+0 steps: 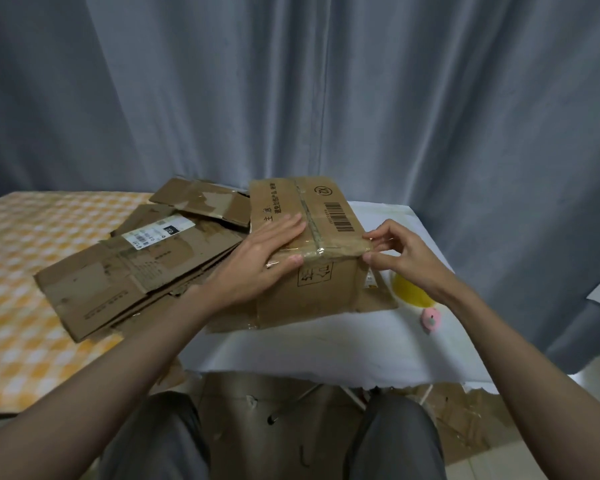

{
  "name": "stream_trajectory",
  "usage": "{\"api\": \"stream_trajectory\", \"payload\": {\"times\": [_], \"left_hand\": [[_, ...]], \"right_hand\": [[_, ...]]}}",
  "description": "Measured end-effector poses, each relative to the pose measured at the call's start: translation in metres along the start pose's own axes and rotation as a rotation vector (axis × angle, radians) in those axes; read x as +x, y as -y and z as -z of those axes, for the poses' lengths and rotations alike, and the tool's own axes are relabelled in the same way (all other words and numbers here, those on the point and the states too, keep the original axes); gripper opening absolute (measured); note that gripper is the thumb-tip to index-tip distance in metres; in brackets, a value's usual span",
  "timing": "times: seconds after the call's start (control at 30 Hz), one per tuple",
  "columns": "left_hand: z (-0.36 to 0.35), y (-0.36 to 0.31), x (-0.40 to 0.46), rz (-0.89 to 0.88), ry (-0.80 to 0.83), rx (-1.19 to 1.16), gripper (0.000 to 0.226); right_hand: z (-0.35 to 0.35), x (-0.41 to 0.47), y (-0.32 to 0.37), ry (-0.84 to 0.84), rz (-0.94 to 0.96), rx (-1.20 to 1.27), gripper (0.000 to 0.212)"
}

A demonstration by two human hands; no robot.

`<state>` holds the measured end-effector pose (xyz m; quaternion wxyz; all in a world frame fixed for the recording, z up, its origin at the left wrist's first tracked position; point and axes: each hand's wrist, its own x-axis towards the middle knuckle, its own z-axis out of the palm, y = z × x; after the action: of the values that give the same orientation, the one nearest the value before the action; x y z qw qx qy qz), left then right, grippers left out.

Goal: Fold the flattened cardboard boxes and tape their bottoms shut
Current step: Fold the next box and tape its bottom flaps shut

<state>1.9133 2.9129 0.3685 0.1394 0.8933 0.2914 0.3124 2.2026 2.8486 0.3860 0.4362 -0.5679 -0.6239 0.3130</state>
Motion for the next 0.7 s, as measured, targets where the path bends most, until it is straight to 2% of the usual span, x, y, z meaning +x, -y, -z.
{"api": "stream_trajectory", "payload": {"times": [0.07,0.13,0.2,0.23,0.3,0.4,0.57,0.63,0.7], "left_hand": [[0.001,-0.004,0.002,0.190,-0.188,-0.184,0.062],[0.004,-0.003,0.012,0.530,-0.361,-0.338,0.076],[0.007,0.000,0.023,0.812,-0.307,-0.471,0.093],[0.008,-0.003,0.026,0.869,-0.216,-0.512,0.085],[0.007,-0.008,0.030,0.862,-0.132,-0.537,0.061],[0.011,-0.016,0.034,0.820,-0.178,-0.585,0.057],[0.017,-0.038,0.042,0.723,-0.201,-0.629,0.041],[0.018,-0.054,0.045,0.685,-0.224,-0.615,0.045],[0.019,-0.065,0.049,0.671,-0.225,-0.620,0.067]], "right_hand": [[-0.002,0.004,0.007,-0.006,-0.108,0.100,0.029],[-0.010,0.012,0.016,-0.085,-0.220,0.123,0.035],[-0.020,0.023,0.024,-0.111,-0.319,0.112,0.047],[-0.025,0.027,0.028,-0.090,-0.361,0.101,0.050],[-0.033,0.032,0.035,-0.051,-0.398,0.073,0.049],[-0.033,0.029,0.041,-0.118,-0.353,0.091,0.042],[-0.012,0.008,0.056,-0.300,-0.251,0.276,0.029],[-0.003,0.000,0.063,-0.334,-0.223,0.301,0.030],[0.005,-0.007,0.068,-0.358,-0.195,0.330,0.029]]}}
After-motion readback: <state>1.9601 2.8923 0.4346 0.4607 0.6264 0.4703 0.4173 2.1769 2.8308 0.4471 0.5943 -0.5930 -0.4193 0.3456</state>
